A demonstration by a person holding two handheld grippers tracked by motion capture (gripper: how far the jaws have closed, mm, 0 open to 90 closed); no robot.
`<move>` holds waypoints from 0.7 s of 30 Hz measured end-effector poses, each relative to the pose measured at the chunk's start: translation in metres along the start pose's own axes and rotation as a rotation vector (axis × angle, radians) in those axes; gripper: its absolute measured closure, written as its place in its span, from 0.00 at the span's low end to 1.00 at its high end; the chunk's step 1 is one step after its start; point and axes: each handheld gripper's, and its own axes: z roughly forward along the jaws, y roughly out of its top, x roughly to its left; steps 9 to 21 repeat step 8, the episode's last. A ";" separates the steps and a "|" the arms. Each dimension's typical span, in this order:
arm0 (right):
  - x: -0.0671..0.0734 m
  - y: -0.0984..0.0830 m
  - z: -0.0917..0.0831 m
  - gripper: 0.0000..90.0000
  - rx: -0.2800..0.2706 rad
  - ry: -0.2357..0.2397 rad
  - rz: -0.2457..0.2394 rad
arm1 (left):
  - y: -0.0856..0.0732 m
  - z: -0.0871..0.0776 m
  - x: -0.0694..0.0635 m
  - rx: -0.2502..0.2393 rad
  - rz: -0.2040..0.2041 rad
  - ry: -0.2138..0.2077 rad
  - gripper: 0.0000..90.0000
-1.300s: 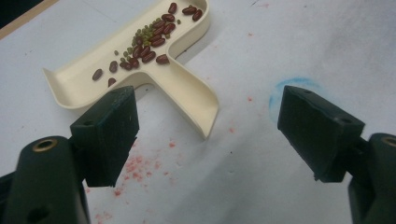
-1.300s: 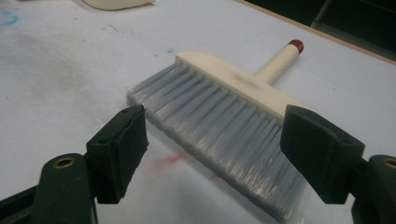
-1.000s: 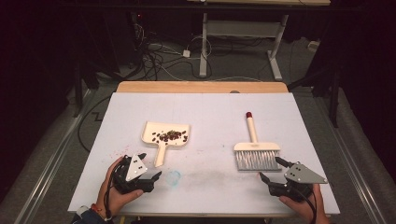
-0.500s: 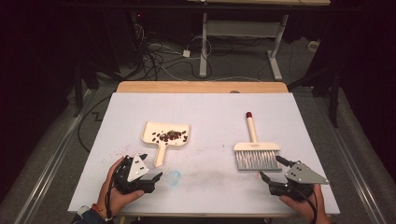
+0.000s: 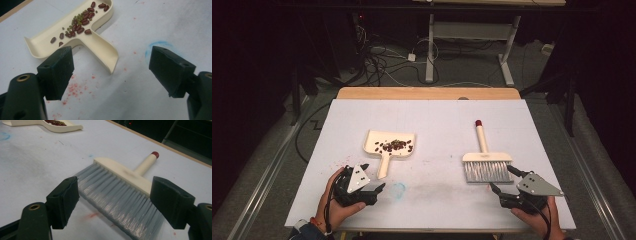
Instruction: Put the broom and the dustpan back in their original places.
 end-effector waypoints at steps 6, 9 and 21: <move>-0.002 0.002 0.003 0.26 -0.001 0.005 0.004 | -0.002 0.001 0.000 0.006 -0.005 0.000 0.22; -0.001 0.003 0.003 0.26 -0.003 0.004 -0.002 | -0.002 -0.001 0.000 0.003 -0.003 0.003 0.22; -0.001 0.003 0.003 0.26 -0.003 0.004 -0.002 | -0.002 -0.001 0.000 0.003 -0.003 0.003 0.22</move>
